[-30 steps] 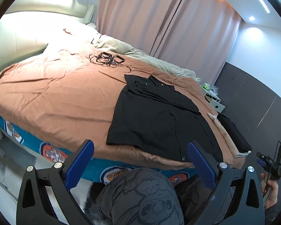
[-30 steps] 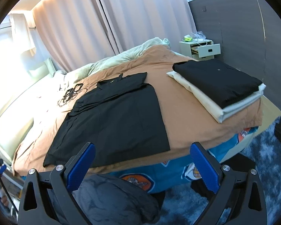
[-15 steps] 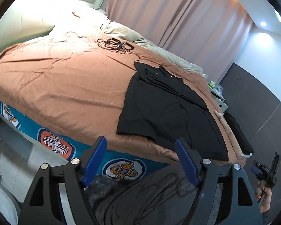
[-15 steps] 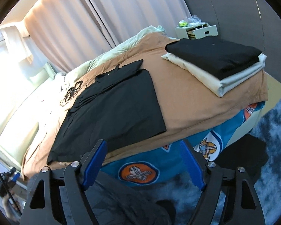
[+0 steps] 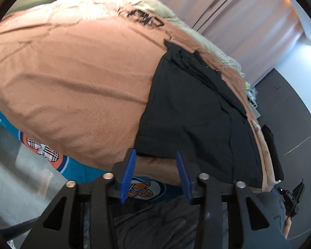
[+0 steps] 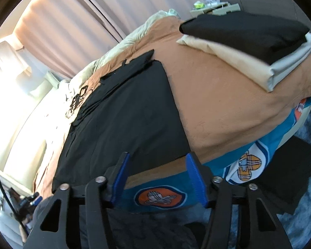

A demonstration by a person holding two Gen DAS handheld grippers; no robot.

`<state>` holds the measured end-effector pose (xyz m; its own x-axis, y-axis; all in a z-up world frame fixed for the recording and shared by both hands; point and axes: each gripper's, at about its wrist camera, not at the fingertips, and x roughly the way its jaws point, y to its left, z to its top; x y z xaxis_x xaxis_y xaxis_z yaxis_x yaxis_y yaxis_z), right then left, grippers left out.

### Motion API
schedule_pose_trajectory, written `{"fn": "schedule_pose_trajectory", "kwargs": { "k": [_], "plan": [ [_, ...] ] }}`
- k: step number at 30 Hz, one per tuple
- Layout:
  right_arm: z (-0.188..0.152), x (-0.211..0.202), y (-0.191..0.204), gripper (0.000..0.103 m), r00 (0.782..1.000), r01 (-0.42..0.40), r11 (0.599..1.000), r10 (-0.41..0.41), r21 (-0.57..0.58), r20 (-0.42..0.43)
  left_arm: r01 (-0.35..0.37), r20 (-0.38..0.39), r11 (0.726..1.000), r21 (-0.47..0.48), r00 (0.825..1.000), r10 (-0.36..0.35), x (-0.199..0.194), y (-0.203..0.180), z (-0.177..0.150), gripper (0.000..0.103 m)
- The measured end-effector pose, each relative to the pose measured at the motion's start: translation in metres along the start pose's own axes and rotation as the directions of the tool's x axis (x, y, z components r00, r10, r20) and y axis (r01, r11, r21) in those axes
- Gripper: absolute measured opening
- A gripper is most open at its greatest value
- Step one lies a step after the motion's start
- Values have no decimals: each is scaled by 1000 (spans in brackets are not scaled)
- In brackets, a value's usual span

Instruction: Fold large clothes

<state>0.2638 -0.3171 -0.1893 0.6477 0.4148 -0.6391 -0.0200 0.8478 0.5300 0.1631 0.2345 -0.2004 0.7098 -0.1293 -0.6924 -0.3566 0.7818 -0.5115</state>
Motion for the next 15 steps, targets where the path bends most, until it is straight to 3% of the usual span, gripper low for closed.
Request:
{"fn": "schedule_pose_trajectory", "kwargs": {
  "k": [5,10,15],
  "plan": [
    [8,23,-20,53,1000,-26,996,27,86,-13,-36,-50,999,-21,998,35,30,9,7,40],
    [14,41,-38,53,999,-13,990,19,141,-38,-31,-79,999,-45,997,27,49,14,13,40],
    [13,59,-53,53,996,-77,978,86,195,-37,-9,-91,998,-58,996,4,55,13,18,40]
  ]
}}
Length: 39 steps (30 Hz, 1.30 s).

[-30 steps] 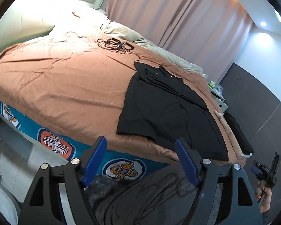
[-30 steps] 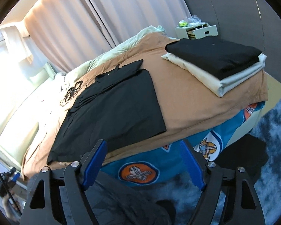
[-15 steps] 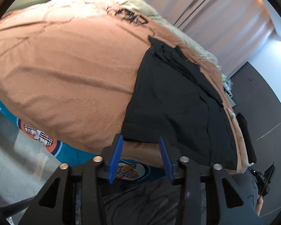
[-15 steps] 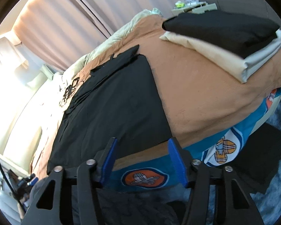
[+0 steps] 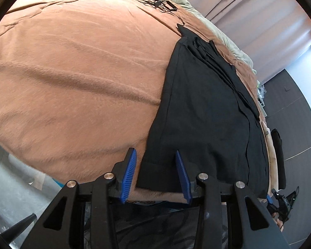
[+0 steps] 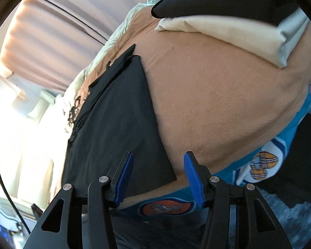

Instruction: Fold large clothes

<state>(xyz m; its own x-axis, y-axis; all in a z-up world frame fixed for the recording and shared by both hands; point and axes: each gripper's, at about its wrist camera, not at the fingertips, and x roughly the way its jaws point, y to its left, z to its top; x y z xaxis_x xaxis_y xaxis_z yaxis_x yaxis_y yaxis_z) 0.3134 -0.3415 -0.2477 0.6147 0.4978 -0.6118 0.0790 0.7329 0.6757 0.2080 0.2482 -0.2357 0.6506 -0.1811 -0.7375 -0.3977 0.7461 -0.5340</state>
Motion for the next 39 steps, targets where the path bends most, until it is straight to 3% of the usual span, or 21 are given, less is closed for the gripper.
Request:
{"fn": "schedule_pose_trajectory", "kwargs": {
  "k": [4,8,13,15,18,23,24,25,27,30,33,35,39],
  "plan": [
    [-5,11,-8,53,1000,-24,999,24,38,-5,37,-2,999,-32,999,-37,2,5,-1,40],
    [-18,16,-11,53,989,-138,988,141,76,-40,90,1,993,-77,996,-90,-2,12,-4,40],
    [-30,22,-6,53,950,-308,941,313,141,-12,147,13,982,-122,989,-146,-6,17,-12,40],
    [-29,26,5,53,947,-317,940,321,128,-10,159,16,978,-132,987,-158,-6,17,-13,40],
    [-28,33,18,53,963,-265,958,268,111,-8,206,23,960,-191,978,-206,-7,24,-16,40],
    [-24,44,23,31,974,-227,964,227,141,13,249,35,936,-249,968,-248,-3,31,-15,40],
    [-23,44,22,18,975,-221,964,221,149,22,257,37,930,-261,966,-257,-1,31,-13,40],
    [-22,42,21,10,976,-217,964,215,156,31,271,41,924,-271,962,-270,0,30,-11,40],
    [-16,37,20,6,970,-242,957,236,162,56,319,53,904,-283,947,-318,1,26,-9,40],
    [-5,23,23,5,964,-260,955,247,145,99,426,82,866,-262,904,-420,-3,11,-10,40],
    [0,14,23,5,960,-268,954,253,136,118,462,91,851,-251,886,-454,-1,-2,-15,40],
    [1,15,23,5,963,-260,956,245,134,115,445,85,862,-243,895,-438,4,-10,-19,40],
    [-1,19,20,5,971,-229,963,217,141,96,320,71,923,-213,947,-312,17,-23,-25,40]
  ]
}}
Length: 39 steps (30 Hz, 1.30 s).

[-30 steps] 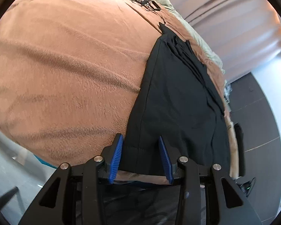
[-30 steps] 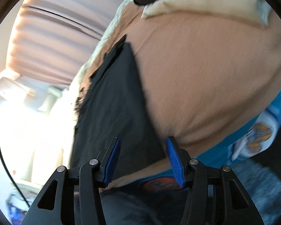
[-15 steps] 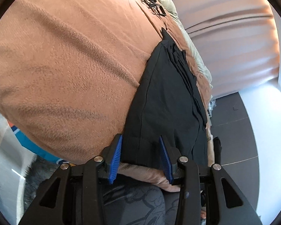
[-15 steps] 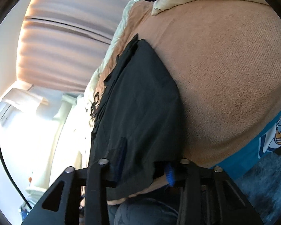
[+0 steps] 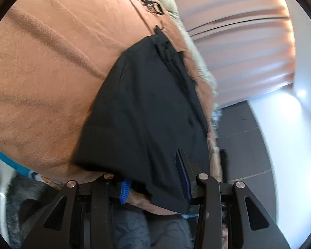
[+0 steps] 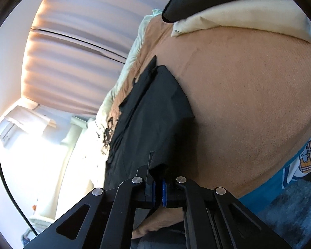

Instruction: Fold large clothes

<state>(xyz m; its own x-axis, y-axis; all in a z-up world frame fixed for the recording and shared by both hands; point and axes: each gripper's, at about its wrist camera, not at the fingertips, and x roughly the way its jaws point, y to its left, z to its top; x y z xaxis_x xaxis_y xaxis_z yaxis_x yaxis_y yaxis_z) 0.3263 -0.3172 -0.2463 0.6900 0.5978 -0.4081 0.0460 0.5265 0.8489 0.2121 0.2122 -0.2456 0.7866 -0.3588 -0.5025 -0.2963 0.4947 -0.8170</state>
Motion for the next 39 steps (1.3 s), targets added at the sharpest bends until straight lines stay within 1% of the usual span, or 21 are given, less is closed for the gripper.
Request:
{"fn": "schedule_pose_trajectory", "kwargs": {
  "k": [2,4,7,8,9,11,12,13,15,16,17,18,22,27,30,35,39],
  "plan": [
    [0,2,-1,5,1000,17,1000,-17,1,-4,-81,33,997,20,996,80,-1,0,2,40],
    [-2,0,-4,5,1000,14,1000,-14,8,-4,-125,73,992,10,990,124,-5,3,7,40],
    [-1,0,-7,5,1000,10,1000,-10,17,0,-139,96,990,-30,985,141,-8,13,15,40],
    [-1,0,-8,5,1000,11,1000,-11,20,0,-143,100,989,-37,984,146,-7,15,16,38],
    [-1,1,-8,5,1000,13,1000,-13,22,1,-154,102,987,-41,982,157,-6,15,16,34],
    [1,4,-6,5,1000,24,1000,-24,20,0,-175,110,984,-37,978,178,-3,14,17,33],
    [2,5,-6,5,999,34,999,-34,17,-4,-190,119,981,-29,974,192,0,12,18,27],
    [4,8,-5,5,999,52,999,-52,14,-14,-204,121,979,-25,971,206,1,12,18,18],
    [7,15,-5,8,997,74,997,-73,21,-36,-220,131,975,-43,966,224,3,12,20,8],
    [9,18,-7,8,996,82,996,-81,26,-44,-210,138,976,-51,967,215,3,12,22,6],
    [10,21,-7,8,995,85,996,-83,27,-50,-207,145,977,-48,966,212,1,11,21,6],
    [11,23,-6,8,995,85,996,-84,21,-50,-209,158,977,-31,964,212,-2,7,23,5],
    [13,14,5,5,997,78,997,-78,-25,-16,-179,201,984,10,964,174,-17,-10,27,5],
    [19,-14,26,4,998,55,997,-53,-52,30,-137,233,989,54,965,121,-37,-34,29,5],
    [19,-34,37,4,998,30,997,-27,-65,52,-106,244,992,62,966,87,-48,-46,30,4],
    [17,-55,60,4,997,-9,995,17,-101,78,-59,281,994,87,959,32,-80,-67,27,4],
    [13,-73,78,4,994,-50,990,62,-133,90,-39,299,995,93,954,10,-106,-71,17,4]
  ]
}}
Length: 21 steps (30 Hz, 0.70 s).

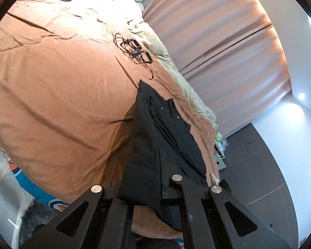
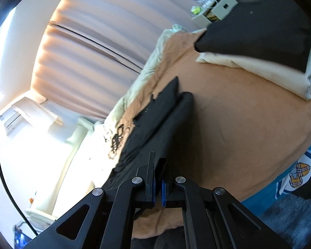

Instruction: Fold large clothes

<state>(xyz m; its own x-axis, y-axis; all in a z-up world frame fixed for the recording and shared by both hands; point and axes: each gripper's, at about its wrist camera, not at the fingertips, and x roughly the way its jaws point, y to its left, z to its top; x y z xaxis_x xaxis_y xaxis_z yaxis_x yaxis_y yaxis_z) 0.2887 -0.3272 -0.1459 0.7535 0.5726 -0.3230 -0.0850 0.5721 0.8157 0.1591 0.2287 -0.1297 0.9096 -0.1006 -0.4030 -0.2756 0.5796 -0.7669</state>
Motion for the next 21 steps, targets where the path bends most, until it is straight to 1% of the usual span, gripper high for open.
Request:
{"fn": "schedule_pose_trajectory", "kwargs": {
  "k": [5,10,18,21],
  "plan": [
    [-3,-21,20,4,999,-44,999,44,-32,15,22,13,1000,-19,1000,-22,-26,0,-5,4],
    [-13,-45,35,4,997,-72,995,73,-67,21,30,29,999,-19,999,-30,-58,6,-19,4],
    [-34,-84,37,4,996,-85,992,88,-92,19,7,38,1000,5,999,-7,-101,13,-51,4],
    [-39,-95,36,4,996,-87,992,89,-96,17,12,46,1000,3,999,-12,-117,15,-59,4]
  ]
}}
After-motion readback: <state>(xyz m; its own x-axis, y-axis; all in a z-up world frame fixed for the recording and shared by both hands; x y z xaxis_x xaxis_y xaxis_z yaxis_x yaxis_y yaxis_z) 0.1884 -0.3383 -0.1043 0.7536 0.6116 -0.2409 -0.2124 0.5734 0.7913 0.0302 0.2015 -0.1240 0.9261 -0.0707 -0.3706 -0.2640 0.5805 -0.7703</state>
